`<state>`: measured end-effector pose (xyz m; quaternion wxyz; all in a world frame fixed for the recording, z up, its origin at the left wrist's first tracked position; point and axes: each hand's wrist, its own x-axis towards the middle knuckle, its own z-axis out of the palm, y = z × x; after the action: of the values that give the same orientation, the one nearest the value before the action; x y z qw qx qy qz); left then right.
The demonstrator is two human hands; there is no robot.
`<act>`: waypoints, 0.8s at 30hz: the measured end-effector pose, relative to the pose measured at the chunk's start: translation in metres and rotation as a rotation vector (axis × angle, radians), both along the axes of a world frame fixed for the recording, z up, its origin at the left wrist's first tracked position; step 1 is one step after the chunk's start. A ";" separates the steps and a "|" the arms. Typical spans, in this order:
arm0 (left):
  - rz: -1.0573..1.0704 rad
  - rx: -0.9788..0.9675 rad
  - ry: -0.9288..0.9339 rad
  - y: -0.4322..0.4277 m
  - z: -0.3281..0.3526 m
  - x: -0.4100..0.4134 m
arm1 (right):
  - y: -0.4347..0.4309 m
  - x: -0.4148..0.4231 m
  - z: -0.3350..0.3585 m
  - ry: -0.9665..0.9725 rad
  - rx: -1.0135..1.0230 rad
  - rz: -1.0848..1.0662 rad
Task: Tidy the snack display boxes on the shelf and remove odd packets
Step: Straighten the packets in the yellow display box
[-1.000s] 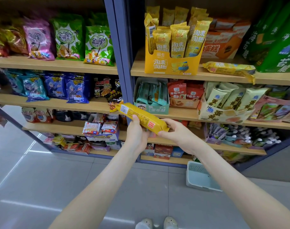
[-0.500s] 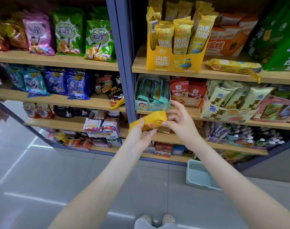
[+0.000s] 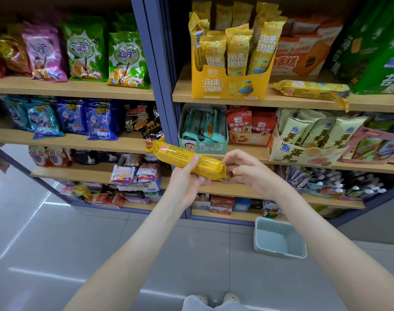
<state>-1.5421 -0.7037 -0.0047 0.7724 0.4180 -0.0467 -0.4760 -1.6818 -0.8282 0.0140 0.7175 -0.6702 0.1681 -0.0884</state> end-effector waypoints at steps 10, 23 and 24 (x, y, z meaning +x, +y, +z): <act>-0.022 -0.074 -0.091 0.002 0.000 -0.002 | 0.000 -0.001 -0.002 -0.041 0.275 0.085; -0.265 0.159 -0.517 0.000 -0.002 -0.008 | 0.000 0.004 -0.005 0.122 0.092 -0.009; -0.286 0.173 -0.543 -0.001 0.000 -0.010 | 0.000 0.005 -0.006 0.112 0.117 -0.002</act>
<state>-1.5525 -0.7049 -0.0047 0.6185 0.5831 -0.2687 -0.4530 -1.6769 -0.8278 0.0076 0.7449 -0.6307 0.2135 -0.0412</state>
